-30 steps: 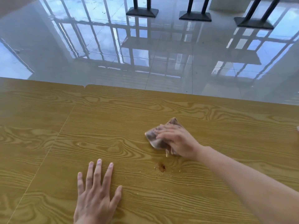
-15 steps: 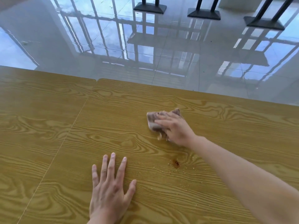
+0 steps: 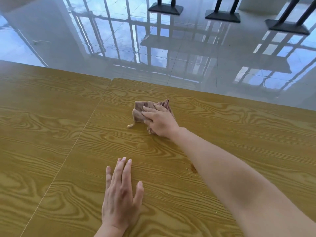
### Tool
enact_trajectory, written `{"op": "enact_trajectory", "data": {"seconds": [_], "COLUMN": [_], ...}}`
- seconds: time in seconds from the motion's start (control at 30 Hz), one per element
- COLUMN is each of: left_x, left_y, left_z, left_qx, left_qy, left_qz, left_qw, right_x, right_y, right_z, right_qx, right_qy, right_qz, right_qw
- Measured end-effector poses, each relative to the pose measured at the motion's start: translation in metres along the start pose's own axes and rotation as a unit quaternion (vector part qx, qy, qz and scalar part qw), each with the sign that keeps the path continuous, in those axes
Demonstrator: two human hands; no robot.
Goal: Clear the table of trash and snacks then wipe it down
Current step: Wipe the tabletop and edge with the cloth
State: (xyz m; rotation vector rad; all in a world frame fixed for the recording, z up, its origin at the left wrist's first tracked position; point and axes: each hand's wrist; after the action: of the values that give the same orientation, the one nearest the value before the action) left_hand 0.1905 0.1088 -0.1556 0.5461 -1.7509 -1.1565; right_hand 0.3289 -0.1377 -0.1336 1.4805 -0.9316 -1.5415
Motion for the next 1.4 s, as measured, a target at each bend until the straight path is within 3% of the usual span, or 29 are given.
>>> {"op": "enact_trajectory", "data": {"seconds": [0.1, 0.3, 0.4, 0.5, 0.6, 0.67, 0.77, 0.9, 1.0, 1.1, 1.2, 1.3, 1.4], "left_x": [-0.003, -0.006, -0.007, -0.006, -0.005, -0.005, -0.003, -0.001, 0.000, 0.000, -0.001, -0.001, -0.001], "left_y": [0.002, 0.003, 0.000, -0.003, -0.004, -0.003, -0.002, 0.000, 0.002, 0.002, 0.001, 0.000, 0.000], "left_z": [0.001, 0.002, 0.002, 0.001, 0.000, 0.000, 0.000, 0.001, 0.001, 0.001, 0.000, 0.000, 0.001], "left_qx": [0.043, 0.064, 0.059, 0.045, 0.012, -0.003, -0.020, -0.024, -0.020, -0.015, -0.014, -0.008, -0.007], "left_qy": [0.011, 0.015, 0.012, 0.004, -0.010, -0.014, -0.015, -0.011, -0.011, -0.012, -0.012, -0.009, -0.004], "left_qz": [0.062, 0.105, 0.087, 0.056, -0.009, -0.032, -0.044, -0.035, -0.033, -0.031, -0.038, -0.046, -0.045], "left_qw": [0.997, 0.992, 0.994, 0.997, 1.000, 0.999, 0.999, 0.999, 0.999, 0.999, 0.999, 0.999, 0.999], "right_x": [-0.015, -0.025, -0.009, 0.052, 0.123, 0.148, 0.132, 0.068, 0.025, 0.020, 0.056, 0.074, 0.045], "right_y": [-0.001, 0.020, 0.059, 0.104, 0.116, 0.097, 0.055, 0.023, 0.010, 0.033, 0.061, 0.050, 0.013], "right_z": [0.062, 0.154, 0.125, 0.100, 0.111, 0.138, 0.179, 0.213, 0.226, 0.219, 0.207, 0.203, 0.216], "right_qx": [-0.014, -0.044, 0.036, 0.129, 0.106, 0.079, 0.122, 0.189, 0.146, 0.106, 0.154, 0.138, 0.149], "right_qy": [0.105, 0.172, 0.103, 0.003, -0.182, -0.243, -0.199, -0.088, -0.032, -0.062, -0.138, -0.201, -0.150], "right_qz": [-0.049, -0.074, -0.107, -0.097, -0.101, -0.030, 0.078, 0.041, -0.032, -0.178, -0.252, -0.101, 0.027], "right_qw": [0.993, 0.981, 0.988, 0.987, 0.972, 0.966, 0.969, 0.977, 0.988, 0.976, 0.945, 0.964, 0.977]}}
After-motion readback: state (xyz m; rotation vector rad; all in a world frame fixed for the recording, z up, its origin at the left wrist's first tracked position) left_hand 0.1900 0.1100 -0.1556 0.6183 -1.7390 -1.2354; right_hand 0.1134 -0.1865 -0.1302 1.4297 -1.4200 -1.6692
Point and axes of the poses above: each hand's wrist, its own z-axis away from the middle knuckle, its own y-axis out of the back of the hand, x = y × z, and after that the axes turned 1 degree about -y, right-handed
